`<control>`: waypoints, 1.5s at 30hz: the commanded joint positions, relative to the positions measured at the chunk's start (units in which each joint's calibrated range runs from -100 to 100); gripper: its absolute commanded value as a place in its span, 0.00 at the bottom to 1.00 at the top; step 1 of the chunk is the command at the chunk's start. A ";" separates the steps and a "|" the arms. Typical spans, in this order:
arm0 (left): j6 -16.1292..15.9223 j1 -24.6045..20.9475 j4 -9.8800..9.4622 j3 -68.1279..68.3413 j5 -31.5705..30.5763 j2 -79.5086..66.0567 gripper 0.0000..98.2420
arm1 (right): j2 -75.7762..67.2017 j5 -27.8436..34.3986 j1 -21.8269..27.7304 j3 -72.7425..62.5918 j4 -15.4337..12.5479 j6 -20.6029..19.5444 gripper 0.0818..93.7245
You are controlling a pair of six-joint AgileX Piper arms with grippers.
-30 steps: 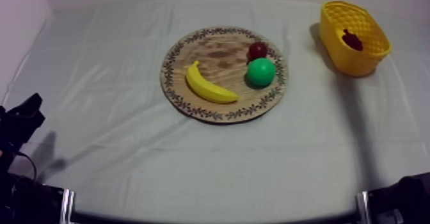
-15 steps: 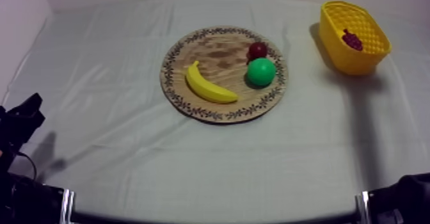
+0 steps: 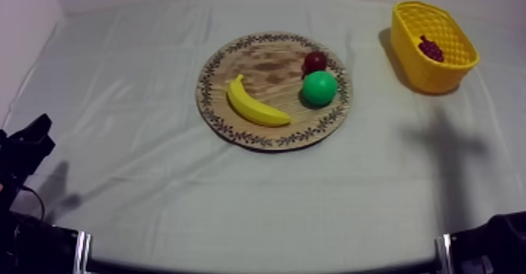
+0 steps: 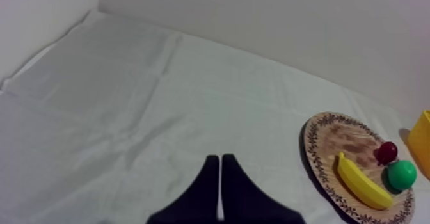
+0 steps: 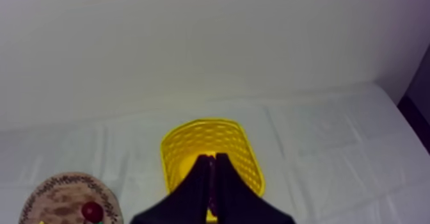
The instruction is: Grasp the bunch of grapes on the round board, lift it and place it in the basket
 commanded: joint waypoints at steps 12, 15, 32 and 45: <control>-0.01 0.02 0.00 0.00 0.01 0.00 0.00 | -17.30 -9.92 0.87 19.19 -3.58 2.03 0.00; 0.00 0.02 0.00 0.00 0.01 0.00 0.00 | -20.54 -11.77 2.43 23.24 -7.47 5.71 0.00; 0.00 0.02 0.00 0.00 0.01 0.00 0.00 | -37.59 -19.33 -4.70 44.80 -6.34 7.18 0.00; 0.00 0.02 0.00 0.00 0.01 0.00 0.00 | -48.83 -19.09 -3.94 60.73 -6.54 8.31 0.00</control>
